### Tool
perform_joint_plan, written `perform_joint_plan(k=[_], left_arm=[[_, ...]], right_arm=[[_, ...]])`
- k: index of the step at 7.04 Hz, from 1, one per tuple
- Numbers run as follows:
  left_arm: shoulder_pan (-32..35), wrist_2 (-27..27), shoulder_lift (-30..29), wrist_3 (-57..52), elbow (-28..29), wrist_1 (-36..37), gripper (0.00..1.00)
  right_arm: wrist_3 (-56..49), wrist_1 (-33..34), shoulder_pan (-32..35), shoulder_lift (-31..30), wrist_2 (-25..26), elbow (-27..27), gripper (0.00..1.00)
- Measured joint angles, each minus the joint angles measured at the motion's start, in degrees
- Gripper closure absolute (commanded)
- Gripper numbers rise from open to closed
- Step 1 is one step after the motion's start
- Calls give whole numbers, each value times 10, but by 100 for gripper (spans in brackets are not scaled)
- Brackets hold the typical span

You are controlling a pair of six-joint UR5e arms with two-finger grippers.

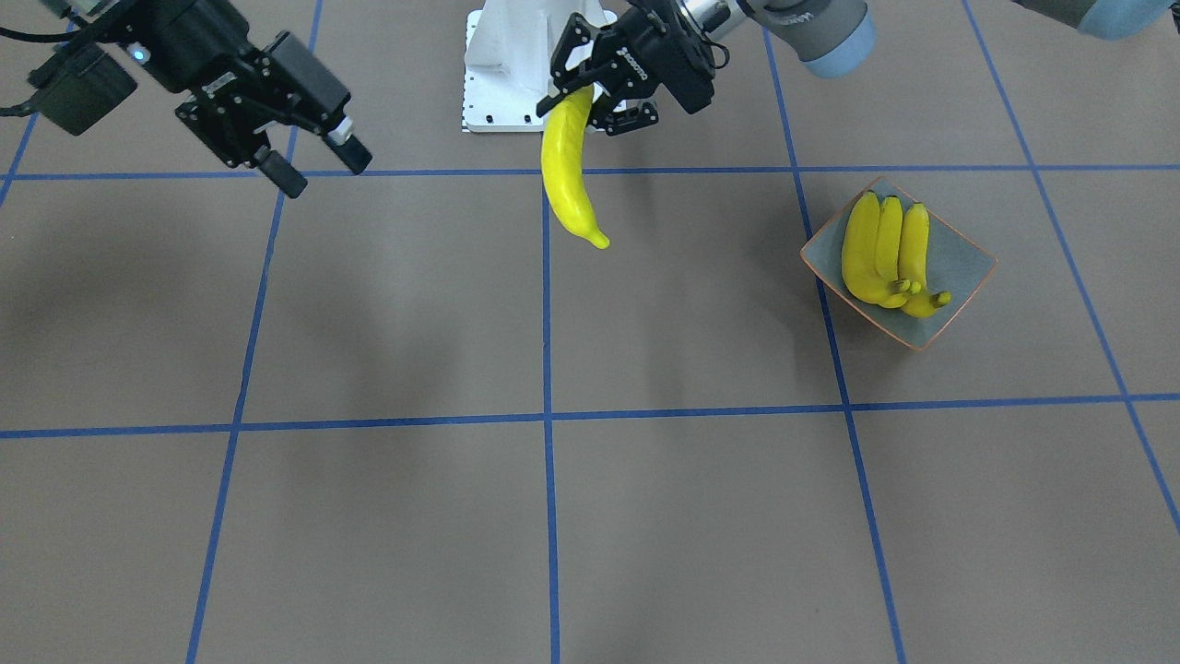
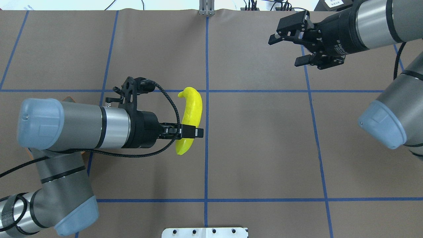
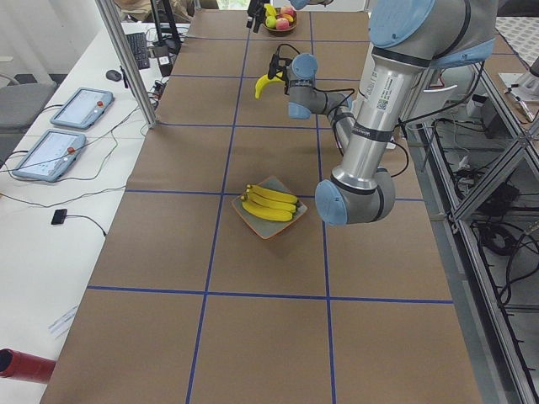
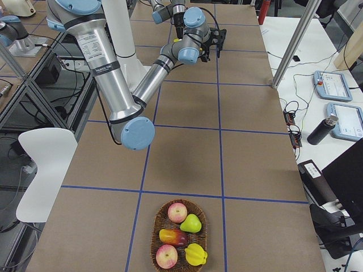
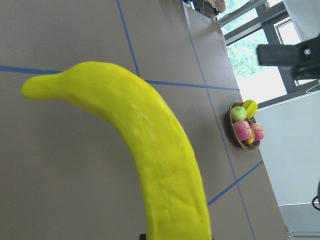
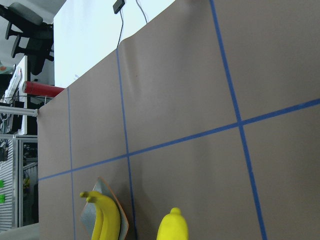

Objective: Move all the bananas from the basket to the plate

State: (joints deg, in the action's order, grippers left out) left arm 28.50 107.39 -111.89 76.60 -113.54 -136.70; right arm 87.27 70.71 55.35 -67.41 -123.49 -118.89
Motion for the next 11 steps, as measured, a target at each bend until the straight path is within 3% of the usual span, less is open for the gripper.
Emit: perform_joint_plan(k=[2, 5, 9, 10, 11], left_arm=[[22, -1, 82, -56, -7, 1, 100], [51, 0, 183, -173, -13, 2, 100], [71, -1, 305, -338, -16, 1, 100], [71, -1, 328, -368, -17, 1, 91], [69, -1, 343, -383, -17, 0, 62]], right_arm=[[-94, 42, 45, -44, 2, 26, 0], [-300, 51, 121, -126, 3, 87, 0], [-499, 49, 196, -150, 10, 179, 0], [-517, 48, 203, -150, 12, 193, 0], [-524, 46, 206, -150, 13, 199, 0]])
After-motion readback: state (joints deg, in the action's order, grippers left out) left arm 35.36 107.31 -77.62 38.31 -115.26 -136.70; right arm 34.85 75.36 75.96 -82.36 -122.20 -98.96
